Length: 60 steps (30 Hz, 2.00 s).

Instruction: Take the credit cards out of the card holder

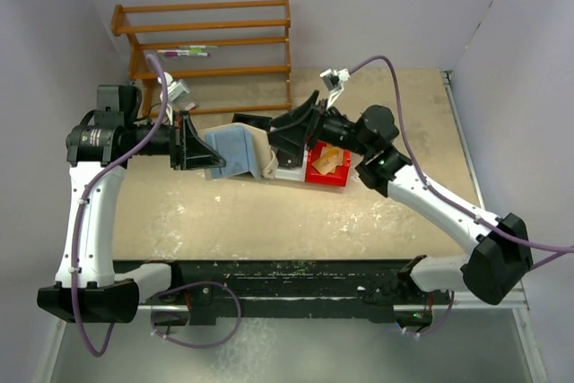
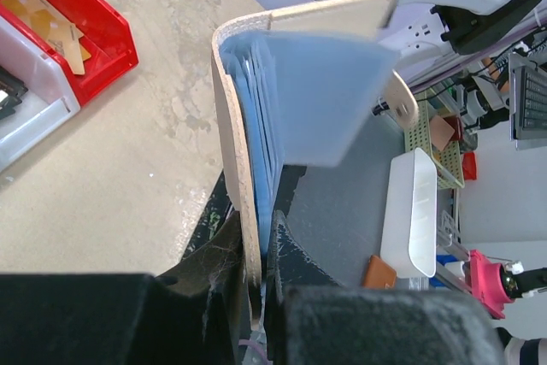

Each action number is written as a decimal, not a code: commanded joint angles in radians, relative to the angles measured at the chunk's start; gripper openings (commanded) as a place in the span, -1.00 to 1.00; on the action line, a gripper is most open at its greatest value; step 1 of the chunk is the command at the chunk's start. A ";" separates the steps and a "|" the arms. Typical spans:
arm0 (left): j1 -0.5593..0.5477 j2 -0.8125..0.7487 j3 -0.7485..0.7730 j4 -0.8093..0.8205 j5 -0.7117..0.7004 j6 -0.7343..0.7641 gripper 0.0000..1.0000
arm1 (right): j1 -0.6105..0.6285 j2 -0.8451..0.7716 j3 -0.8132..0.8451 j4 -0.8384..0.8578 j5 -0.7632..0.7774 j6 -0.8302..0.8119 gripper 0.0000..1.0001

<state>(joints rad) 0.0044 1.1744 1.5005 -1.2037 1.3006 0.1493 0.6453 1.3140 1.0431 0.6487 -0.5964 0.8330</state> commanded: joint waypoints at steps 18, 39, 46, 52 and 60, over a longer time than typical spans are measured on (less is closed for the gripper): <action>0.003 -0.005 -0.006 0.049 -0.015 -0.018 -0.98 | 0.099 -0.173 -0.076 -0.004 0.204 -0.094 0.99; 0.003 -0.010 -0.002 0.074 0.012 -0.051 -0.98 | 0.425 -0.004 0.115 -0.327 0.749 -0.493 0.99; 0.003 -0.008 0.000 0.053 0.083 -0.023 -0.98 | 0.426 0.001 0.122 -0.310 0.741 -0.486 0.72; 0.003 -0.010 0.009 0.007 0.152 0.011 -0.97 | 0.426 0.009 0.136 -0.327 0.756 -0.483 0.45; 0.004 -0.010 0.017 -0.010 0.213 0.026 -0.92 | 0.426 -0.011 0.121 -0.374 0.753 -0.442 0.11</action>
<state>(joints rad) 0.0132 1.1801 1.4902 -1.1973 1.3174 0.1608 1.0748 1.3125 1.1461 0.3229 0.1139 0.3721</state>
